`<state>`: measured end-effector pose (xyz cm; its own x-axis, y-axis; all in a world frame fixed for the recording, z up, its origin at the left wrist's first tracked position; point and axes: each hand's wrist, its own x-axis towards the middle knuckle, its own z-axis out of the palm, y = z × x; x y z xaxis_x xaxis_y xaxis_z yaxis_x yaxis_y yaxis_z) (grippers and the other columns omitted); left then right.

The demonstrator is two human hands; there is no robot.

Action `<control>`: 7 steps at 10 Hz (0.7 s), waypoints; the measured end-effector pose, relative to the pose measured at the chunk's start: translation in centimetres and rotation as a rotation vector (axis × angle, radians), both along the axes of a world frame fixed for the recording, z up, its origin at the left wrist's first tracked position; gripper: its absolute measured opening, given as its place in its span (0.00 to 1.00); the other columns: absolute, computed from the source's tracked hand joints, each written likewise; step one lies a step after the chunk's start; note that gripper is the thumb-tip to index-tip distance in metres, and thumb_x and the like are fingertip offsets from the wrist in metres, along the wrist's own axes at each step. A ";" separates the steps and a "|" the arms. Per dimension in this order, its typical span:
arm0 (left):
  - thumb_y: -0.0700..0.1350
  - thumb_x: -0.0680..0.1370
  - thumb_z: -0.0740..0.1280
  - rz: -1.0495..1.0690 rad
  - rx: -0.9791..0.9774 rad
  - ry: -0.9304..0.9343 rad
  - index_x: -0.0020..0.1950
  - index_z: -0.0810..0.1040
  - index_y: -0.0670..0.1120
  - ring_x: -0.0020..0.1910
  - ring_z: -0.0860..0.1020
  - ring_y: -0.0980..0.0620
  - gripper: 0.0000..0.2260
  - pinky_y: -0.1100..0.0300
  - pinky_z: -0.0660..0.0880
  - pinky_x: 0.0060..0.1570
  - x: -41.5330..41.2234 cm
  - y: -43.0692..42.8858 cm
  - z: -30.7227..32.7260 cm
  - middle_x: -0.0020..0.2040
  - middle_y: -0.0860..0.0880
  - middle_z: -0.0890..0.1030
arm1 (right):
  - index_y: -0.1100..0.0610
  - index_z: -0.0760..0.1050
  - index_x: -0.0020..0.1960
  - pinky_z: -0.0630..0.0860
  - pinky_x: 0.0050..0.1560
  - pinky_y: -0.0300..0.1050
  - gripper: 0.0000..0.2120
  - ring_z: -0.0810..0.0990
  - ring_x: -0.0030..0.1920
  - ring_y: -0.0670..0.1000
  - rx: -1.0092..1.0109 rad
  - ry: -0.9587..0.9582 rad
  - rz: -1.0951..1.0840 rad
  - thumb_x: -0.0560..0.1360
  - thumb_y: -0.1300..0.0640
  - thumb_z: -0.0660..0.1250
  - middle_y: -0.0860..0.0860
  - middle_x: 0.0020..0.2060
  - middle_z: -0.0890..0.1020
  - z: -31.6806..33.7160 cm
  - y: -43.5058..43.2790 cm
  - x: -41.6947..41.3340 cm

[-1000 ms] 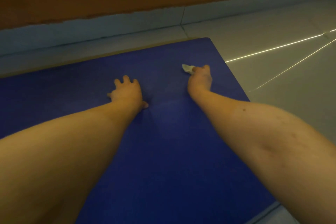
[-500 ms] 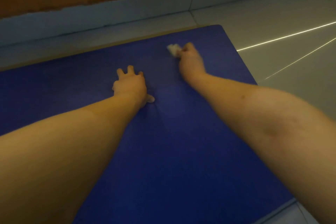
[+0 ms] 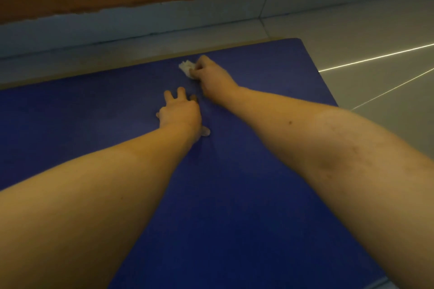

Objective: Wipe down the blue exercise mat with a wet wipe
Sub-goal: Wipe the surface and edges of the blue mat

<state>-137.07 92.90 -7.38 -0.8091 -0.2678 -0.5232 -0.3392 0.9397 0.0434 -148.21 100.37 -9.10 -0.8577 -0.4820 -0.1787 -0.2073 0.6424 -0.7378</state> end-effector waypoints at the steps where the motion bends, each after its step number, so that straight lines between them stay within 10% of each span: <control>1: 0.64 0.69 0.75 -0.005 -0.004 0.004 0.78 0.60 0.49 0.76 0.52 0.36 0.45 0.36 0.73 0.62 0.0 -0.1 0.0 0.76 0.46 0.55 | 0.57 0.74 0.64 0.72 0.50 0.42 0.13 0.77 0.59 0.57 0.271 0.153 -0.108 0.83 0.53 0.63 0.57 0.60 0.77 -0.3 4.2 -4.8; 2: 0.65 0.69 0.75 -0.010 -0.012 -0.005 0.78 0.60 0.48 0.76 0.52 0.36 0.45 0.37 0.74 0.61 0.0 -0.1 0.0 0.77 0.46 0.54 | 0.54 0.65 0.78 0.69 0.65 0.51 0.24 0.70 0.68 0.64 0.531 0.242 -0.195 0.83 0.64 0.56 0.63 0.70 0.67 -0.8 7.8 -8.3; 5: 0.64 0.69 0.76 0.003 -0.010 0.012 0.79 0.60 0.50 0.77 0.51 0.36 0.45 0.36 0.73 0.63 -0.2 -0.1 -0.5 0.78 0.46 0.53 | 0.64 0.73 0.67 0.69 0.57 0.50 0.16 0.73 0.61 0.62 0.363 0.356 0.107 0.79 0.67 0.60 0.63 0.64 0.71 -1.1 0.2 -0.3; 7: 0.66 0.70 0.74 -0.005 -0.032 0.010 0.81 0.56 0.52 0.77 0.50 0.36 0.47 0.37 0.72 0.63 0.0 -0.3 -0.4 0.80 0.46 0.51 | 0.50 0.72 0.48 0.68 0.55 0.41 0.05 0.77 0.60 0.54 0.423 0.549 0.217 0.80 0.57 0.67 0.56 0.62 0.78 -1.9 6.4 -1.2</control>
